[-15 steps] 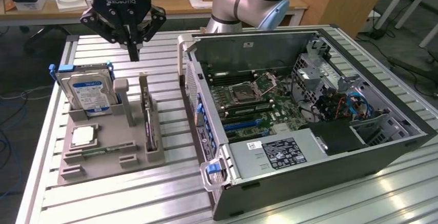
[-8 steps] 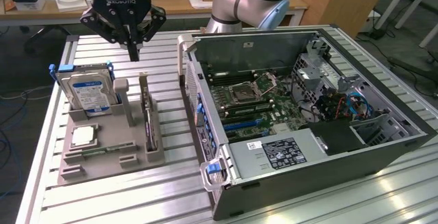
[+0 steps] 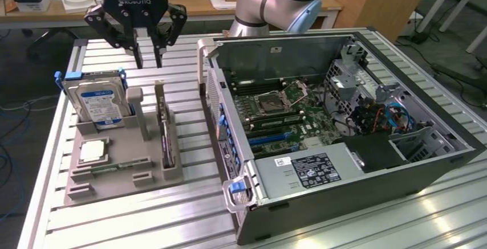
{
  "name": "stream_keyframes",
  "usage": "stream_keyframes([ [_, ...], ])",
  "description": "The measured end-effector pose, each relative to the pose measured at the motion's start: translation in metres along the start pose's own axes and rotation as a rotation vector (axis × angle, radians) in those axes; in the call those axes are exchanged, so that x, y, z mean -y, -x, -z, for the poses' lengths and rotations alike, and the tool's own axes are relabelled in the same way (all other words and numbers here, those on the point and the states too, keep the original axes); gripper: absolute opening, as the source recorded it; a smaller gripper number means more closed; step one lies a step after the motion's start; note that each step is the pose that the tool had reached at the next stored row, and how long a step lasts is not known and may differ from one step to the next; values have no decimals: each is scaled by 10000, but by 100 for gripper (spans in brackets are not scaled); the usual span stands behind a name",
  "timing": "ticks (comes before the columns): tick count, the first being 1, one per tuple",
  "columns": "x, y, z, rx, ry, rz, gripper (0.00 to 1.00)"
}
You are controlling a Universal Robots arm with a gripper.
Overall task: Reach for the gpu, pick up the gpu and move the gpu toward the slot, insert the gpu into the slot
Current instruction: 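Pick up the gpu and move the gpu toward the slot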
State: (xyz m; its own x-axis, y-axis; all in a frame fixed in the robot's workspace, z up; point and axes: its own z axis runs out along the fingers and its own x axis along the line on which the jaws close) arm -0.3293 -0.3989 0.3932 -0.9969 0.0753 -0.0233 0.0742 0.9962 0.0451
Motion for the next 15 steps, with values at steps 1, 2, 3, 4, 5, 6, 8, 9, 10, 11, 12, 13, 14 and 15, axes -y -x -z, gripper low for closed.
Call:
stream_keyframes([
  [1, 0, 0, 0, 0, 0, 0, 35],
  [2, 1, 0, 0, 1, 1, -1, 41],
  [3, 2, -5, 0, 0, 0, -2, 41],
  [4, 6, -8, 0, 0, 1, 28, 47],
  [5, 6, -9, 0, -6, 2, 110, 47],
  [6, 7, -8, -4, -19, 4, 216, 53],
  [8, 11, -8, -17, -97, -5, 386, 53],
  [9, 21, -8, -30, -134, -6, 424, 53],
  [10, 39, -7, -47, -156, -7, 448, 53],
  [11, 60, -6, -63, -169, -9, 464, 53],
  [12, 86, -5, -80, -174, -10, 474, 53],
  [13, 113, -3, -98, -175, -8, 482, 53],
  [14, 140, -1, -114, -177, -7, 490, 53],
  [15, 164, 0, -131, -177, -8, 495, 53],
])
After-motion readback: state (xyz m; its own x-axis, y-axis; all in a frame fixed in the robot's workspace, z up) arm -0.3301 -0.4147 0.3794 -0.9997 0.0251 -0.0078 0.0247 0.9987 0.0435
